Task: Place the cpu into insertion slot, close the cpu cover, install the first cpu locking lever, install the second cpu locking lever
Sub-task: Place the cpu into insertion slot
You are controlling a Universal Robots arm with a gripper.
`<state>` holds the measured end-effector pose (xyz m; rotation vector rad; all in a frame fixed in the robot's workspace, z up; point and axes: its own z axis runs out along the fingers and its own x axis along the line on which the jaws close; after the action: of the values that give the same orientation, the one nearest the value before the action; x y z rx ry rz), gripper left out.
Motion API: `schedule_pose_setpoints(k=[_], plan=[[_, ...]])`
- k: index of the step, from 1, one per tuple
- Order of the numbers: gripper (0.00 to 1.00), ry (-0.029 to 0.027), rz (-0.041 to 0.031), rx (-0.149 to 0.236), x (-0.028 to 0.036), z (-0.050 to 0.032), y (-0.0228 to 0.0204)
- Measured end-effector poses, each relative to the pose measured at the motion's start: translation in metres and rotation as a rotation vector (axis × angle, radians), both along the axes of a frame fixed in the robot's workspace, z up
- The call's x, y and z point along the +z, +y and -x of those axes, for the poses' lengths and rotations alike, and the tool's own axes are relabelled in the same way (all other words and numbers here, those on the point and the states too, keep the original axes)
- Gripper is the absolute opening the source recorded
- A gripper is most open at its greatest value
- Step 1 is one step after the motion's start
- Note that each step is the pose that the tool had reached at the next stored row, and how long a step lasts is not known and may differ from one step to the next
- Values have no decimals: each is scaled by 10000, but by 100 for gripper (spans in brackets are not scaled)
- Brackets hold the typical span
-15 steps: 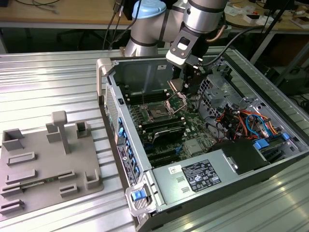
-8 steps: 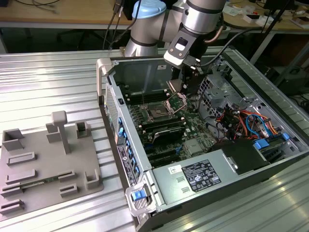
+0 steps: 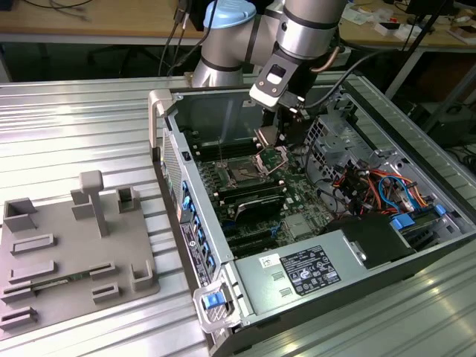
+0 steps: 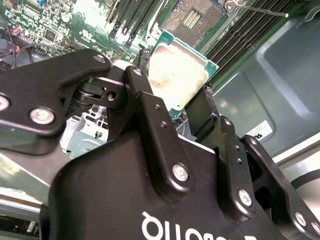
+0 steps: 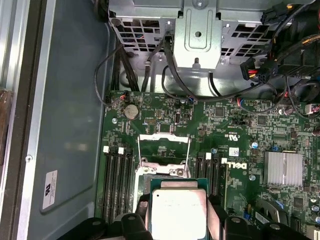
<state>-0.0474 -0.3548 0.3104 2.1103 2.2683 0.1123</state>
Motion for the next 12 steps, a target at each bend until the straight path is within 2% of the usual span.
schedule_pose_setpoints(k=[12], plan=[[55, -1, -5, -2, -26, 19, 0]])
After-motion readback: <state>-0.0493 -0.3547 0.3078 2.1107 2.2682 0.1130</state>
